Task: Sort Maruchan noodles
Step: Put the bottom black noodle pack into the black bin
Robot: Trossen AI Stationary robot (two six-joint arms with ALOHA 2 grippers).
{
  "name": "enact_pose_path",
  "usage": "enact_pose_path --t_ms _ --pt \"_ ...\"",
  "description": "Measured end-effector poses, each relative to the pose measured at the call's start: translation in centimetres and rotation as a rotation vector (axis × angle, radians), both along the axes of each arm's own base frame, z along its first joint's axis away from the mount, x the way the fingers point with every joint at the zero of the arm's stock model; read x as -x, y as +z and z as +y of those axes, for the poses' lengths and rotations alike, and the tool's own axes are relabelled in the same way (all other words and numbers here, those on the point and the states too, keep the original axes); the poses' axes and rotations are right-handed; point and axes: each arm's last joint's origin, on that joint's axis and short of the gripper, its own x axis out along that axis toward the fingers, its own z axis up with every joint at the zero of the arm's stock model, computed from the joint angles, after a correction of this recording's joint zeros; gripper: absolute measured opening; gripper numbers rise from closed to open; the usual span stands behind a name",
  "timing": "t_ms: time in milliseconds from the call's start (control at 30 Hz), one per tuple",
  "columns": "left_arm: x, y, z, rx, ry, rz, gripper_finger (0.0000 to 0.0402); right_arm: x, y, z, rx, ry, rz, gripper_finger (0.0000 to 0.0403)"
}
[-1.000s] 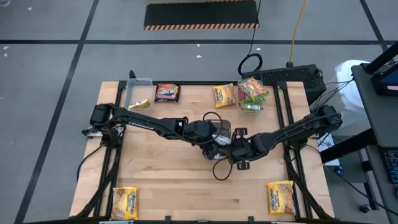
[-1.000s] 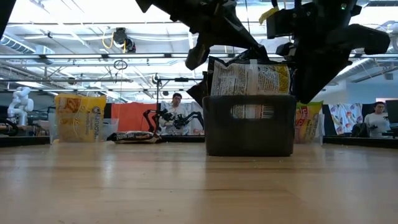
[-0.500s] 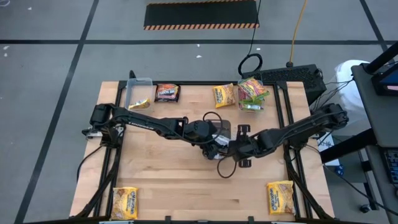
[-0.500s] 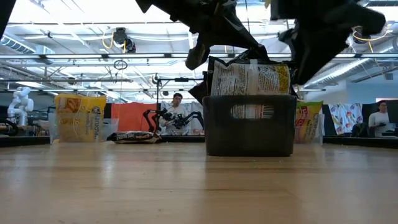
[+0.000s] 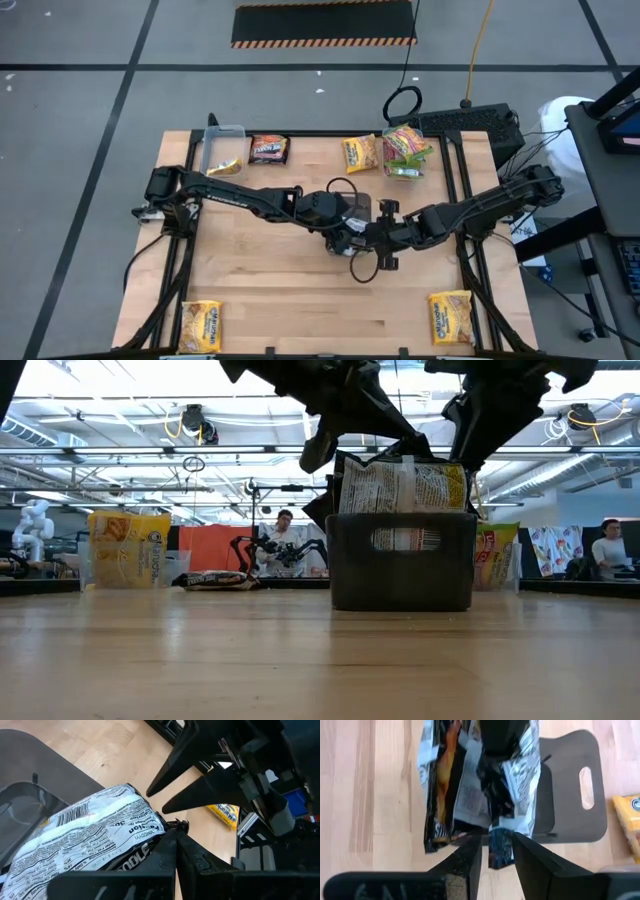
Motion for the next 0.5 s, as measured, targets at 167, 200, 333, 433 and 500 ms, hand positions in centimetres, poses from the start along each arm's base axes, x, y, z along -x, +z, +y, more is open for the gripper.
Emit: enact_pose_path --t_ms 167,200,333,433,500 --pt "0.0 0.0 0.0 0.001 -0.001 0.0 0.0 -0.2 -0.8 0.1 -0.01 0.003 -0.017 0.0105" --pt "0.0 0.0 0.0 0.001 0.0 0.0 0.0 -0.2 -1.0 0.1 -0.012 0.003 -0.019 0.0105" --pt "0.0 0.0 0.0 0.004 0.001 0.0 0.0 -0.2 -1.6 0.1 -0.015 0.002 -0.038 0.0105" --pt "0.0 0.0 0.0 0.005 0.001 -0.001 0.0 0.0 -2.0 0.1 -0.015 -0.003 -0.032 0.0104" --pt "0.0 0.0 0.0 0.006 0.001 0.0 0.0 0.0 -2.2 0.1 -0.018 -0.012 -0.032 0.0101"
